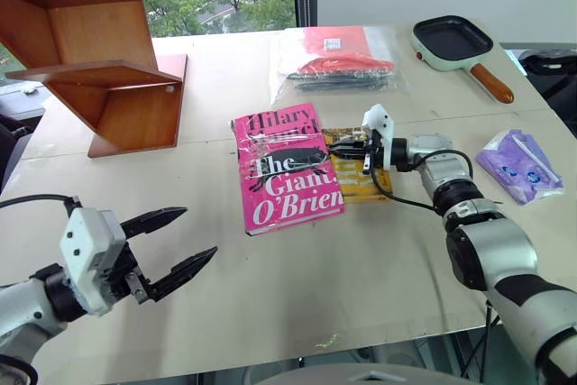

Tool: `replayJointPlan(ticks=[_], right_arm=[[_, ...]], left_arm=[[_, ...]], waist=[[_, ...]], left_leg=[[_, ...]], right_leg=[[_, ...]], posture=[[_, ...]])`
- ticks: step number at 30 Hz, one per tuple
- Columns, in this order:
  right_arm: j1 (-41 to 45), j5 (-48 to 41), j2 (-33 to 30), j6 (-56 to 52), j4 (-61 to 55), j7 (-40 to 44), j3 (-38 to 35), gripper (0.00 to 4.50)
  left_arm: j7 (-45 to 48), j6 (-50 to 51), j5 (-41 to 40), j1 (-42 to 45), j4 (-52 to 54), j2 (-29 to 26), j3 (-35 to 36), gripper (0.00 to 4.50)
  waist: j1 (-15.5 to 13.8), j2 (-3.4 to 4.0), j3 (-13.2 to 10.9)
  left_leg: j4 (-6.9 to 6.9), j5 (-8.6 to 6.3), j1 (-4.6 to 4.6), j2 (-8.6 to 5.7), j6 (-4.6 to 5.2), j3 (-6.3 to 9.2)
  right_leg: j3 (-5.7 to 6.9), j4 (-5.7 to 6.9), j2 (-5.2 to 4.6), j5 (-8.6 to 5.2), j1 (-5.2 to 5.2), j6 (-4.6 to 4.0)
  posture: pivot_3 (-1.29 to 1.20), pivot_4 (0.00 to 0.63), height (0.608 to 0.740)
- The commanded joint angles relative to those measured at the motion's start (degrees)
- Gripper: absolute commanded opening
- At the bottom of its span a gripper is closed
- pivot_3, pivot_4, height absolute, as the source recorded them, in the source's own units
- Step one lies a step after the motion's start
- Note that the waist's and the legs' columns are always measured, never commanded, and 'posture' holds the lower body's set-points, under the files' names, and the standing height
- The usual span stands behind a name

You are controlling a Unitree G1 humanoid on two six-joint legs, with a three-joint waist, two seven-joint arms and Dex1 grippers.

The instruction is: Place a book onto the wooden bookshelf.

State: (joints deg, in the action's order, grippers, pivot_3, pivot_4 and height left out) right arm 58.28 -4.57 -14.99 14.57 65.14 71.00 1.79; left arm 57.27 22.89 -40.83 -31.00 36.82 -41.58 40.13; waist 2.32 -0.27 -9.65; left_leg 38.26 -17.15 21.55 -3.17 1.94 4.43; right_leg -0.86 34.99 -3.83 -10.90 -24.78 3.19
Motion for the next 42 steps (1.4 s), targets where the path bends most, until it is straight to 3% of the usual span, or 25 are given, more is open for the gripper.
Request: replayJointPlan(ticks=[1, 6, 8, 9, 13, 15, 19, 22, 31, 34, 36, 37, 39, 40, 42], right_arm=[[-1.0, -2.3, -6.1, 0.9, -4.6, 2.9, -2.9, 0.07], [-10.8, -9.4, -14.0, -7.9, -22.7, 9.9, -5.5, 0.07], [-18.6, -14.4, -18.8, -16.3, -37.3, 11.3, -7.1, 0.07], [-22.9, -17.3, -21.7, -21.7, -45.5, 11.2, -8.3, 0.30], [-36.8, -28.7, -31.1, -40.1, -69.7, 7.5, -14.4, 1.94], [-41.6, -32.3, -33.2, -44.2, -76.5, 5.1, -17.9, 2.93], [-48.0, -39.2, -35.6, -51.0, -85.4, 1.0, -23.8, 4.43], [-50.3, -43.1, -35.5, -52.7, -89.1, -1.1, -26.8, 4.43], [-53.6, -48.4, -34.5, -53.9, -94.3, -5.8, -27.5, 4.43], [-54.6, -47.5, -34.6, -52.7, -95.0, -6.6, -27.4, 4.50], [-54.9, -47.3, -34.8, -52.2, -95.0, -6.8, -27.2, 4.50], [-54.9, -47.1, -34.9, -51.9, -94.9, -6.9, -26.9, 4.50], [-54.6, -46.7, -34.9, -51.3, -94.5, -7.0, -26.3, 4.50], [-54.3, -46.4, -34.9, -50.9, -94.2, -7.0, -25.8, 4.50], [-53.5, -45.8, -34.8, -50.4, -93.6, -6.9, -24.8, 4.50]], left_arm=[[-1.0, 0.1, -1.2, -0.6, -2.0, 1.5, 1.4, 4.50], [-12.3, 4.5, -1.2, 8.7, -7.9, 5.9, -5.4, 4.50], [-22.0, 11.5, -4.2, 17.0, -12.9, 10.2, -8.4, 4.50], [-24.4, 14.4, -7.4, 20.8, -15.0, 12.3, -9.6, 4.50], [-25.7, 25.4, -16.9, 31.2, -27.4, 14.8, -10.9, 4.50], [-25.5, 30.2, -19.0, 35.8, -34.7, 13.9, -11.3, 4.50], [-22.6, 40.4, -22.5, 45.8, -49.2, 12.1, -12.6, 4.50], [-18.5, 46.4, -21.2, 52.4, -56.8, 10.8, -16.4, 4.50], [-6.3, 50.3, -10.6, 70.3, -77.3, 11.1, -28.4, 4.50], [0.1, 52.2, -8.7, 72.1, -79.8, 10.0, -31.2, 3.64], [2.9, 53.1, -7.9, 72.2, -79.7, 9.5, -32.2, 2.92], [3.9, 53.6, -7.6, 72.0, -79.3, 9.2, -32.4, 2.35], [5.2, 54.4, -7.7, 71.3, -78.3, 8.8, -32.0, 1.78], [5.1, 54.4, -7.7, 71.0, -78.1, 8.9, -31.1, 1.18], [4.1, 54.1, -8.2, 70.5, -78.0, 9.3, -28.6, 0.54]], waist=[[-0.3, -0.01, 0.0], [-0.5, 0.02, 0.0], [-1.3, 0.06, 0.1], [-1.8, 0.07, 0.1], [-2.1, -0.04, 0.2], [-1.8, -0.22, 0.3], [-1.7, -0.42, 0.4], [-1.7, -0.48, 0.4], [-2.3, -0.57, 0.4], [-2.3, -0.57, 0.4], [-2.2, -0.59, 0.4], [-2.1, -0.58, 0.4], [-2.1, -0.60, 0.4], [-2.1, -0.60, 0.4], [-2.1, -0.60, 0.4]], left_leg=[[0.00, 0.00, 0.00, -0.03, 0.00, 0.00], [0.04, 0.00, 0.05, -0.03, 0.01, 0.05], [0.07, 0.00, 0.04, -0.03, 0.02, 0.14], [0.16, 0.00, 0.05, -0.02, 0.01, 0.14], [0.45, -0.01, 0.16, -0.17, 0.03, 0.22], [0.46, -0.01, 0.02, -0.18, 0.03, 0.20], [0.46, -0.06, -0.50, -0.18, 0.15, 0.24], [0.48, -0.08, -1.01, -0.22, 0.21, 0.23], [0.52, 0.08, -0.85, -0.31, -0.08, 0.32], [0.52, 0.08, -0.81, -0.34, -0.07, 0.31], [0.52, 0.07, -0.79, -0.34, -0.07, 0.32], [0.52, 0.07, -0.78, -0.34, -0.07, 0.31], [0.51, 0.07, -0.78, -0.32, -0.07, 0.31], [0.51, 0.07, -0.77, -0.31, -0.07, 0.32], [0.51, 0.07, -0.78, -0.31, -0.07, 0.33]], right_leg=[[0.01, 0.00, 0.00, 0.00, 0.00, 0.00], [0.06, -0.02, -0.12, 0.00, 0.01, 0.00], [0.13, 0.06, -0.17, 0.01, 0.05, 0.02], [0.13, 0.15, -0.15, 0.01, 0.03, 0.03], [0.09, 0.57, -0.27, 0.01, -0.05, 0.03], [0.07, 0.66, -0.25, 0.01, 0.00, 0.04], [0.17, 0.86, 0.03, -0.01, 0.45, 0.03], [0.16, 0.79, 0.08, -0.05, 1.00, 0.07], [0.20, 0.75, -0.04, -0.04, 0.92, 0.06], [0.22, 0.73, -0.09, -0.04, 0.89, 0.08], [0.20, 0.73, -0.12, -0.06, 0.86, 0.10], [0.19, 0.73, -0.13, -0.06, 0.84, 0.11], [0.17, 0.73, -0.19, -0.06, 0.84, 0.11], [0.19, 0.73, -0.20, -0.06, 0.84, 0.11], [0.19, 0.73, -0.24, -0.06, 0.84, 0.11]], posture=[[0.00, 0.150, 0.740], [0.00, 0.150, 0.740], [0.00, 0.150, 0.740], [0.00, 0.150, 0.740], [0.00, 0.150, 0.740], [0.00, 0.150, 0.740], [0.00, 0.150, 0.740], [0.00, 0.150, 0.740], [0.00, 0.150, 0.740], [0.00, 0.150, 0.740], [0.00, 0.150, 0.740], [0.00, 0.150, 0.740], [0.00, 0.150, 0.740], [0.00, 0.150, 0.740], [0.00, 0.150, 0.740]])
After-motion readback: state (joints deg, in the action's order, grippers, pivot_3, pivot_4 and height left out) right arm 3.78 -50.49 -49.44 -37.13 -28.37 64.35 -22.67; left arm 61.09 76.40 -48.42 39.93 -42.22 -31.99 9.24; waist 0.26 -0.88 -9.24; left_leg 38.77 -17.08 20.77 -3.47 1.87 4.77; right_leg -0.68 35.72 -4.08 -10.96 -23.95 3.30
